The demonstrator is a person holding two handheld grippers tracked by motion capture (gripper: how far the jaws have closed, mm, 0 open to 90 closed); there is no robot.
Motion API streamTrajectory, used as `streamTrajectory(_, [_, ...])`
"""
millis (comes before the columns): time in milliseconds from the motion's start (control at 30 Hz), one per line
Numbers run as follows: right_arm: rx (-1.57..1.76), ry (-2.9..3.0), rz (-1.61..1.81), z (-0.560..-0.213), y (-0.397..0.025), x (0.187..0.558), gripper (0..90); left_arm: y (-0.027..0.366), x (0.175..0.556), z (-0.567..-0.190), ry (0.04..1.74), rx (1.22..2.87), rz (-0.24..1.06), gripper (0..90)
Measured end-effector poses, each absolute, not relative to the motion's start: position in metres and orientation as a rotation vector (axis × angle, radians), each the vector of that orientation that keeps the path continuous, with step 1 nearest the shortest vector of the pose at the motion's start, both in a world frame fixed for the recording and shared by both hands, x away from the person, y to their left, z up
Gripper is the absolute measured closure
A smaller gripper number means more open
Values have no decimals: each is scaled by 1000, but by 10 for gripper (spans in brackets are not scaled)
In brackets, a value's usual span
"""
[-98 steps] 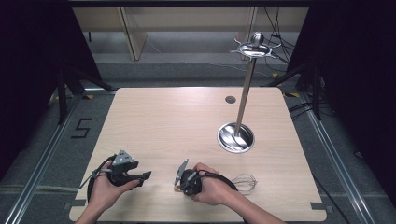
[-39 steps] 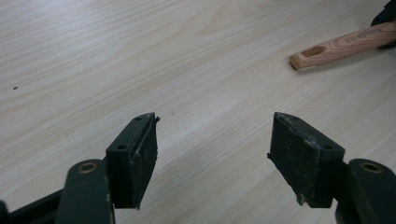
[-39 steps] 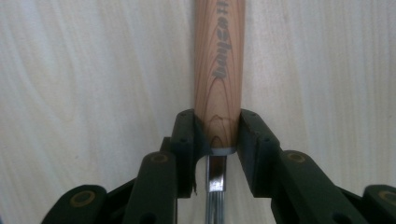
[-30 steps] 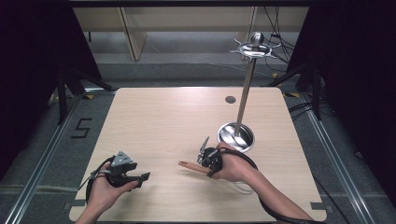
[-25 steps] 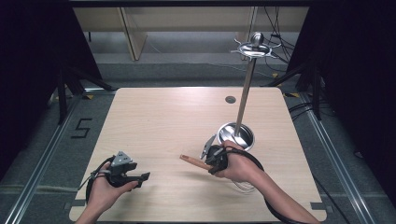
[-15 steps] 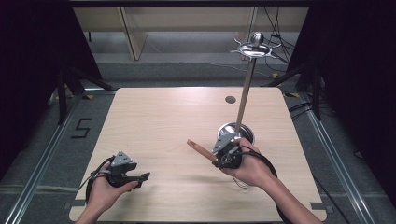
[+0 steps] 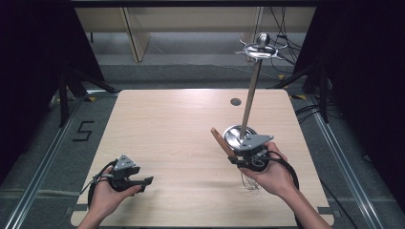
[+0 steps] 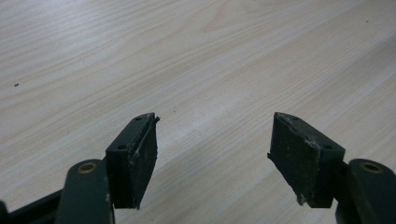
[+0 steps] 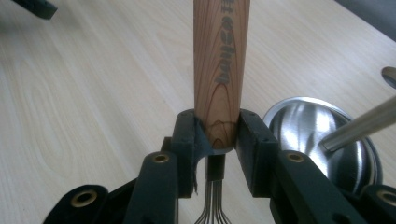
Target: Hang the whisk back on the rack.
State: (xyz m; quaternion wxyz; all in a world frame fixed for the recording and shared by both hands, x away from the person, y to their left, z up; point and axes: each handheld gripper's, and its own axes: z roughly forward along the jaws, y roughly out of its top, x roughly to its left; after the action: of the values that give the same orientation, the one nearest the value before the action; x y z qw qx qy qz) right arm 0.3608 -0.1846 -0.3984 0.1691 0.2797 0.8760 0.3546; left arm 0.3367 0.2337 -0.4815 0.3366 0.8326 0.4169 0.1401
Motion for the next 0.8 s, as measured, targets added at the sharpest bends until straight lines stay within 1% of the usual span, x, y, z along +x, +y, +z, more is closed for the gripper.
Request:
streamTrajectory(233, [844, 2425, 1075, -395, -200, 357, 706, 234, 337, -481, 1091, 2178, 362, 314])
streamTrajectory(267, [847, 2409, 1093, -395, -203, 357, 707, 232, 336, -483, 1105, 2139, 361, 314])
streamTrajectory(300, [847, 2409, 1093, -395, -203, 357, 707, 232, 336, -483, 1105, 2139, 361, 314])
streamTrajectory(433, [923, 2368, 1124, -389, -211, 353, 708, 233, 336, -482, 1101, 2161, 359, 314])
streamTrajectory(533, [937, 2337, 1136, -384, -216, 352, 708, 234, 336, -481, 1093, 2177, 363, 314])
streamTrajectory(567, [928, 2320, 1143, -383, -217, 352, 708, 232, 336, -483, 1107, 2143, 367, 314])
streamTrajectory(700, [917, 2304, 1147, -378, -222, 352, 708, 232, 336, -483, 1101, 2149, 366, 314])
streamTrajectory(800, [946, 2289, 1152, -371, -229, 351, 708, 234, 336, -481, 1094, 2177, 363, 314])
